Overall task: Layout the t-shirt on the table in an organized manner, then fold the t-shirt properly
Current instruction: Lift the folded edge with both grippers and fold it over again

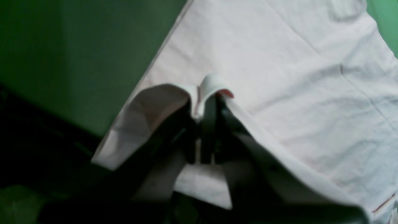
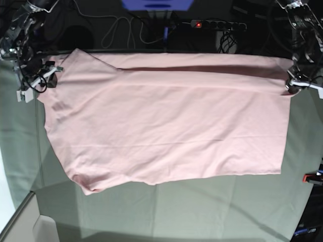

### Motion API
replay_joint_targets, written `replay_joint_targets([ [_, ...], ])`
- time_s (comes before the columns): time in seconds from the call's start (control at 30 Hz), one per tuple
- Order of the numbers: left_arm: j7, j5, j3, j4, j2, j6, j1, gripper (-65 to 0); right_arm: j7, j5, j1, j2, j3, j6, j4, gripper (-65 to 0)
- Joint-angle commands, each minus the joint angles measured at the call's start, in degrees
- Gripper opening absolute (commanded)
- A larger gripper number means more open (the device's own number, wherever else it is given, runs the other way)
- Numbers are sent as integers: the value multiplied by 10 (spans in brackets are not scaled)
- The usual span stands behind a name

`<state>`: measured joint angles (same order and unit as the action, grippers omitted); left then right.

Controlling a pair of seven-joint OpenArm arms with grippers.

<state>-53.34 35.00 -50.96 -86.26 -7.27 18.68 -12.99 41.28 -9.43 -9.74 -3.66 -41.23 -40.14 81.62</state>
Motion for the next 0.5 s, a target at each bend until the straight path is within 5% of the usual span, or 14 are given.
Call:
replay_joint_targets([
  [0.0,10,7,-3,-10,-9,4,1,-650,-13,-11,9,-8,-2,1,10,-423],
  [0.3,11,7,-3,-10,-9,4,1,-650,-13,-11,27,-8,-2,1,6,-360],
  [0.47,11,7,-3,-10,-9,3,1,-650,-13,-11,41,-9,-2,1,-6,-471],
])
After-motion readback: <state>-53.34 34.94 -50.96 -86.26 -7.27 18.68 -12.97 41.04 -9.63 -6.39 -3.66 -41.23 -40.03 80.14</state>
